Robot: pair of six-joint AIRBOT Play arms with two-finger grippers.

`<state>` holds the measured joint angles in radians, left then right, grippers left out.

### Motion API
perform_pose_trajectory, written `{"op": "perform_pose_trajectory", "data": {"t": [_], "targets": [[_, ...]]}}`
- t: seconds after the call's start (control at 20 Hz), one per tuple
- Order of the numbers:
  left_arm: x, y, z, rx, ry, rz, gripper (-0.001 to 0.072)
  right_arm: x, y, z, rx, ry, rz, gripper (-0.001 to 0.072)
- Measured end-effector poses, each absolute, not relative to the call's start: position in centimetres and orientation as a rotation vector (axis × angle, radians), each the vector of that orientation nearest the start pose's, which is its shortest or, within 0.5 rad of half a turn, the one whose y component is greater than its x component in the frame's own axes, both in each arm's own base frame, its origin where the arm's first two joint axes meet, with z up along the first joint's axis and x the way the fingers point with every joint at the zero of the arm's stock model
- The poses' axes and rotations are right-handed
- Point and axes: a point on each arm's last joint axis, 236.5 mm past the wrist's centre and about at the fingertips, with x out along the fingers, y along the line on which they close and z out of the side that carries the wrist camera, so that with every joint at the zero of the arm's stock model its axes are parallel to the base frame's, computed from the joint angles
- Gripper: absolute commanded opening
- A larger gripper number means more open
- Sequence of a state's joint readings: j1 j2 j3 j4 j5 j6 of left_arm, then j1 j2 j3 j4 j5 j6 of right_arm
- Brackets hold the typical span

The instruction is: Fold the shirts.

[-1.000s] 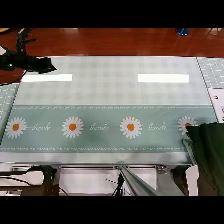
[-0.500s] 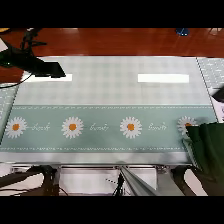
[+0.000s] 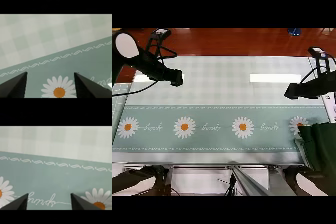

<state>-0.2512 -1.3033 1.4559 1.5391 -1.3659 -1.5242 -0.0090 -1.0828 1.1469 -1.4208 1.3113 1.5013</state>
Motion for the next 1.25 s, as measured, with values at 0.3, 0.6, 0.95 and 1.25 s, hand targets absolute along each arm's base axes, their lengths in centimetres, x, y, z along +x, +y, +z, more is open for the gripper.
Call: {"op": "perform_pose_trajectory", "data": {"t": [0.3,0.6,0.95,1.25], "targets": [[38.80,-10.15,9.03,0.201,1.205,-0.228,0.0703,33.73,3.29,6.09,0.054,1.257,0.136,0.0607],[38.79,-9.96,9.02,0.206,1.206,-0.217,0.0703,33.72,3.27,6.01,0.050,1.260,0.135,0.0607],[38.81,-9.92,9.02,0.207,1.206,-0.215,0.0703,33.72,3.26,6.01,0.049,1.260,0.135,0.0607],[38.81,-9.91,9.02,0.207,1.206,-0.215,0.0703,33.72,3.26,6.01,0.049,1.260,0.135,0.0607]]}}
